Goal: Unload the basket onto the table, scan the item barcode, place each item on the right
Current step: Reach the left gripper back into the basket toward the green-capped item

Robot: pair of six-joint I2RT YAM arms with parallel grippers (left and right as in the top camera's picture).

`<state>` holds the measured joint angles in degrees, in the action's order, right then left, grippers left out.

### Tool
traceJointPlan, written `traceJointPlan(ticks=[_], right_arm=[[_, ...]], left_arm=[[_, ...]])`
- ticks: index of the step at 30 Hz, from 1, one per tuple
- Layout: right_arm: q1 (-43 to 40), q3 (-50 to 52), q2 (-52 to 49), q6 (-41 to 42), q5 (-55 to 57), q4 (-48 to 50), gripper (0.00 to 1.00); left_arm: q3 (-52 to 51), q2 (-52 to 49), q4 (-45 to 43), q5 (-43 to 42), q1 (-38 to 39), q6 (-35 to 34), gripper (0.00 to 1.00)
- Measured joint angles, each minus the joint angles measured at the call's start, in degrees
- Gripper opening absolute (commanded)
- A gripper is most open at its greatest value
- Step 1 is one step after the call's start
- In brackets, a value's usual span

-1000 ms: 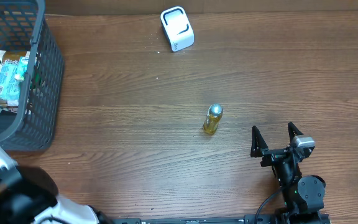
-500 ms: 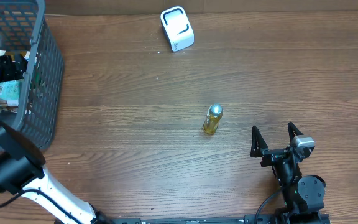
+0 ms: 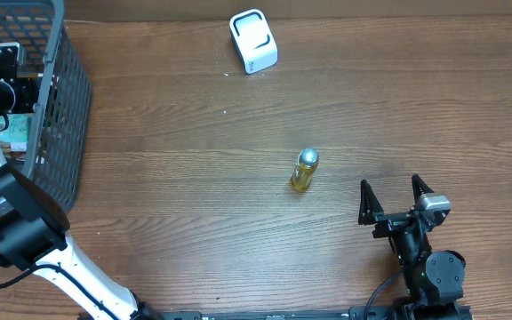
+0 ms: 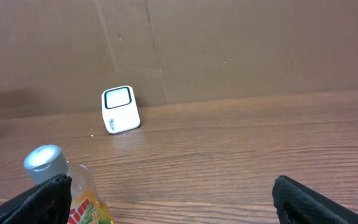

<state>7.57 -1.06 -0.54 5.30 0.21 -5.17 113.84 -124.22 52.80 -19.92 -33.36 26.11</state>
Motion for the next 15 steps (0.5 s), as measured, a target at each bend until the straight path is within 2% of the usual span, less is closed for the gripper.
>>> traceJointPlan(ticks=[12, 15], right_arm=[[0.02, 0.0, 0.0, -0.02, -0.02, 0.0, 1.0], [0.0, 0.0, 0.0, 0.0, -0.04, 0.0, 1.0]], left_arm=[[0.0, 0.0, 2.93, 2.21, 0.0, -0.02, 0.55], [0.0, 0.0, 2.97, 2.36, 0.0, 0.0, 0.54]])
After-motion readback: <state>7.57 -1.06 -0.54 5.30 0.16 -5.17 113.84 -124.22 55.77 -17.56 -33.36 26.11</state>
